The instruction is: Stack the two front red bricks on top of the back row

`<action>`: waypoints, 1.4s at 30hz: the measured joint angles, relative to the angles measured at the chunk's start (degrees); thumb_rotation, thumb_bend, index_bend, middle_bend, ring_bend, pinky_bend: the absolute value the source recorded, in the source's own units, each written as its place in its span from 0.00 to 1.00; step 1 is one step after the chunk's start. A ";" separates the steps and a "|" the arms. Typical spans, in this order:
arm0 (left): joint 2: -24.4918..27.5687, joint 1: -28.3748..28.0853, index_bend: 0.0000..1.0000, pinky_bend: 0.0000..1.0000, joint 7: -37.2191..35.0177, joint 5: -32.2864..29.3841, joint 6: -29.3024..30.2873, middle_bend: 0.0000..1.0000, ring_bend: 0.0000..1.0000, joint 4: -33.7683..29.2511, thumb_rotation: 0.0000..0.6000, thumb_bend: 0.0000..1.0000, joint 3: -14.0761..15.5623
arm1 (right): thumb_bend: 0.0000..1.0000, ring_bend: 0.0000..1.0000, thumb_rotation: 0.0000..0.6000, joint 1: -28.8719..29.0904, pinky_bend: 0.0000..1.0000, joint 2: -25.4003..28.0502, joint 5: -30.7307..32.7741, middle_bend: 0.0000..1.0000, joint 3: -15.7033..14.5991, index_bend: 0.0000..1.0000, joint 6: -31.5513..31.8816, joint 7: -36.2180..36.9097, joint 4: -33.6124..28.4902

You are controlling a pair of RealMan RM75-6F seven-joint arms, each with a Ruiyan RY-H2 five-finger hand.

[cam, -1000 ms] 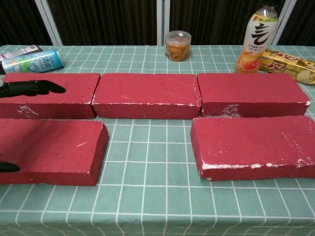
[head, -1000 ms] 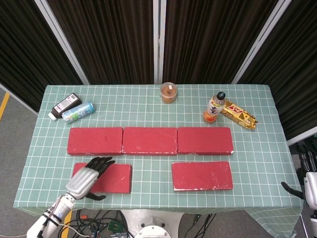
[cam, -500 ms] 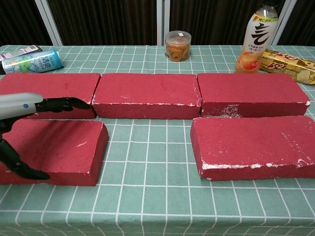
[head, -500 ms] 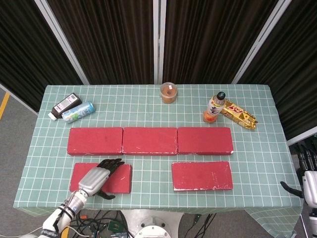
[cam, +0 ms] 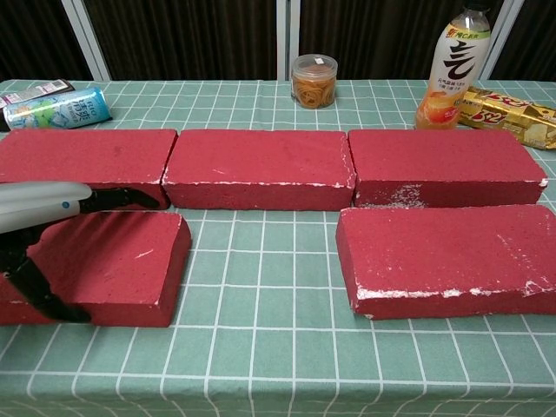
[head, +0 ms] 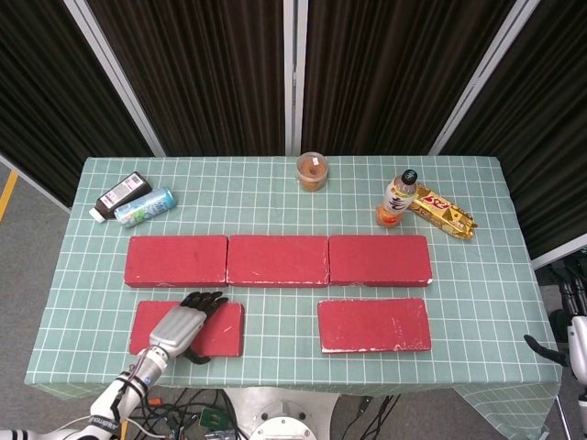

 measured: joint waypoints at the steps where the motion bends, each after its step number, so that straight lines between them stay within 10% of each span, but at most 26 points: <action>1: 0.13 -0.31 0.01 0.00 -0.15 -0.34 -0.10 0.00 0.00 -0.15 1.00 0.00 0.12 | 0.00 0.00 1.00 0.01 0.00 -0.03 0.03 0.00 0.02 0.00 -0.07 0.01 0.00; 27: -1.10 -2.19 0.01 0.00 -1.35 -2.26 1.63 0.14 0.00 1.19 1.00 0.05 1.80 | 0.00 0.00 1.00 -0.40 0.00 -0.72 1.49 0.00 1.04 0.00 -0.68 1.91 0.94; 42: 6.02 -0.07 0.03 0.00 -3.01 7.77 7.81 0.17 0.00 -7.01 1.00 0.09 2.25 | 0.00 0.00 1.00 -0.62 0.00 -0.69 1.74 0.00 1.52 0.00 -0.54 1.97 0.68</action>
